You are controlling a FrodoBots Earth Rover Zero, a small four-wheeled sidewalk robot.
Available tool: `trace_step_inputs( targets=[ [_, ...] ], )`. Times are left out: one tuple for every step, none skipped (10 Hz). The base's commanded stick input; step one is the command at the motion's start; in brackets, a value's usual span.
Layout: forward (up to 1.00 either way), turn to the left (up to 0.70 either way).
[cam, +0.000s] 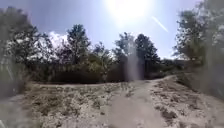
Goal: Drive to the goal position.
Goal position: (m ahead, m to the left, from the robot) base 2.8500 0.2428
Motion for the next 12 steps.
trace_step_inputs(
  targets=[
    [0.60,0.15],
    [0.60,0.15],
    [0.60,0.15],
    [0.60,0.15],
    [0.60,0.15],
    [0.60,0.15],
    [0.60,0.15],
    [0.60,0.15],
    [0.60,0.15],
    [0.60,0.15],
    [0.60,0.15],
    [0.60,0.15]
  ],
)
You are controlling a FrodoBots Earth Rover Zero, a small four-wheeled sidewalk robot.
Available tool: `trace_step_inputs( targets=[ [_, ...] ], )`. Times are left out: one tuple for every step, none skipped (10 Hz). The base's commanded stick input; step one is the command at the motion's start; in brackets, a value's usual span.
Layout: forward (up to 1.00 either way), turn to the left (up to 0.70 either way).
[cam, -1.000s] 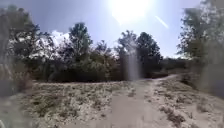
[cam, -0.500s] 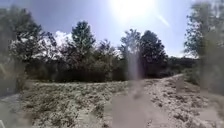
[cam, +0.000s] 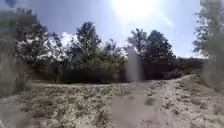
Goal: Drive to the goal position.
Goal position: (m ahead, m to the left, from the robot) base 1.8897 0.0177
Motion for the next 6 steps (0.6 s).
trace_step_inputs(
  targets=[
    [0.60,0.15],
    [0.60,0.15],
    [0.60,0.15],
    [0.60,0.15],
    [0.60,0.15],
    [0.60,0.15]
  ],
)
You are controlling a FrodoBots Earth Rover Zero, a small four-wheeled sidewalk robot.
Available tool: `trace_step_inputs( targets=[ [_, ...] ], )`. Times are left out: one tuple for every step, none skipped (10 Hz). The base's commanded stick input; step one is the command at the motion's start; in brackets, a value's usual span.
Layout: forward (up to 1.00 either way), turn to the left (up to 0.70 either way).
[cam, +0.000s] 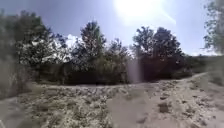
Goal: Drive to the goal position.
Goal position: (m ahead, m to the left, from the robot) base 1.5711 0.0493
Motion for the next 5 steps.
trace_step_inputs(
  targets=[
    [0.60,0.15],
    [0.60,0.15],
    [0.60,0.15],
    [0.60,0.15],
    [0.60,0.15]
  ],
)
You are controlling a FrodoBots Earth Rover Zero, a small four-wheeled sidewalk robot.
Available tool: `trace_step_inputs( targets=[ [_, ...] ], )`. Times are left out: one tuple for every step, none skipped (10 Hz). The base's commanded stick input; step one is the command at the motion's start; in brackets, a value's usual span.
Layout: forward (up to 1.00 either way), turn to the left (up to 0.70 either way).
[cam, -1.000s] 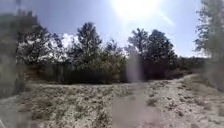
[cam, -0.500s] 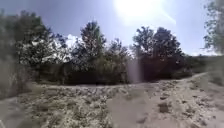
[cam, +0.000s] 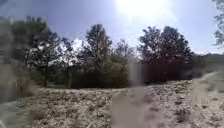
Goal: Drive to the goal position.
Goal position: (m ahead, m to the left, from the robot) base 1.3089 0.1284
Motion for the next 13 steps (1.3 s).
trace_step_inputs(
  targets=[
    [0.60,0.15],
    [0.60,0.15],
    [0.60,0.15],
    [0.60,0.15],
    [0.60,0.15],
    [0.60,0.15],
    [0.60,0.15],
    [0.60,0.15],
    [0.60,0.15],
    [0.60,0.15],
    [0.60,0.15],
    [0.60,0.15],
    [0.60,0.15]
  ],
)
